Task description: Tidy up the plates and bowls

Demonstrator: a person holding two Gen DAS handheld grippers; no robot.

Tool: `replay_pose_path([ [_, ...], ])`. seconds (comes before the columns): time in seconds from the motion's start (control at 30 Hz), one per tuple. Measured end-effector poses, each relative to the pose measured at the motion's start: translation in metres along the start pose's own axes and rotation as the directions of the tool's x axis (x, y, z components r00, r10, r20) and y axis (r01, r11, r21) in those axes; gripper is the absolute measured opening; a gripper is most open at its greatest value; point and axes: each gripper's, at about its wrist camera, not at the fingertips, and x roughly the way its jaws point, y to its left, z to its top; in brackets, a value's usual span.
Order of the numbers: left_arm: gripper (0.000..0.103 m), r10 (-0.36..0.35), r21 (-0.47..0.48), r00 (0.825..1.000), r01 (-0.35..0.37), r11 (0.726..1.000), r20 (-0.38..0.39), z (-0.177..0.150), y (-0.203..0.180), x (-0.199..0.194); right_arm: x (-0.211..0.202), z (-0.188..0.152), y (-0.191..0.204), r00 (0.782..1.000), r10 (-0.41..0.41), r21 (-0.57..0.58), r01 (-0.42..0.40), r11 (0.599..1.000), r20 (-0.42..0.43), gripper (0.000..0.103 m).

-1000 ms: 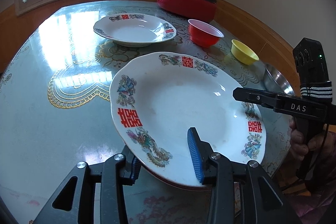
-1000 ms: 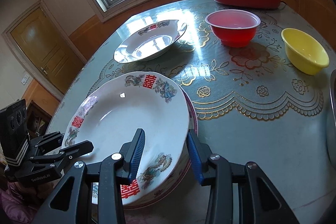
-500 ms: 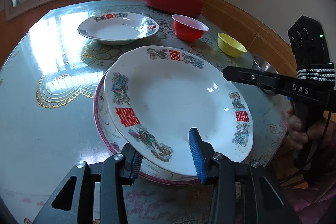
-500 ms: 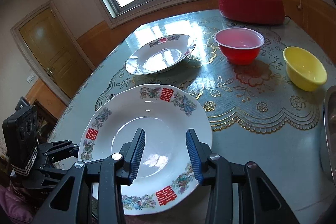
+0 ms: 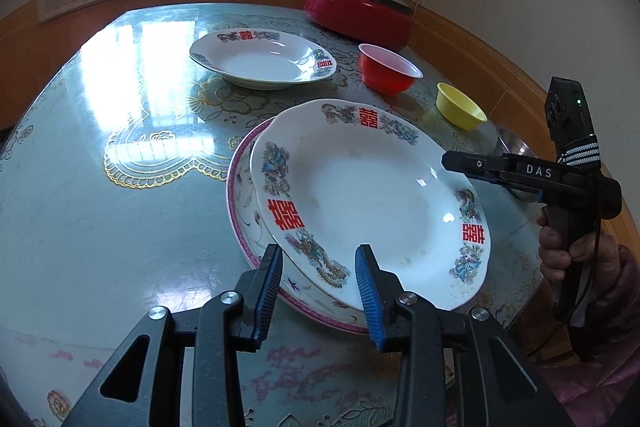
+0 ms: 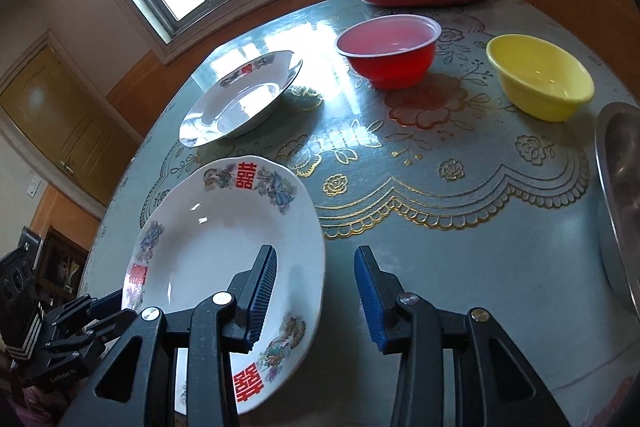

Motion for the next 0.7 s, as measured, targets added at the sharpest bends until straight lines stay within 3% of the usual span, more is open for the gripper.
replay_pose_path([
  [0.13,0.038,0.019,-0.021,0.999,-0.019,1.000,0.029,0.002,0.003,-0.006,0.001,-0.002,0.016,1.000,-0.030,-0.075,0.030,0.997,0.004,0.034],
  [0.43,0.038,0.106,-0.070,0.994,-0.103,0.992,0.040,0.003,0.016,-0.005,0.007,-0.002,0.028,0.999,-0.037,-0.104,0.037,0.994,0.002,0.036],
  [0.7,0.038,0.104,-0.064,0.994,-0.102,0.993,0.030,0.003,0.012,0.004,0.009,0.000,0.026,0.999,-0.042,-0.095,0.041,0.995,-0.009,0.036],
])
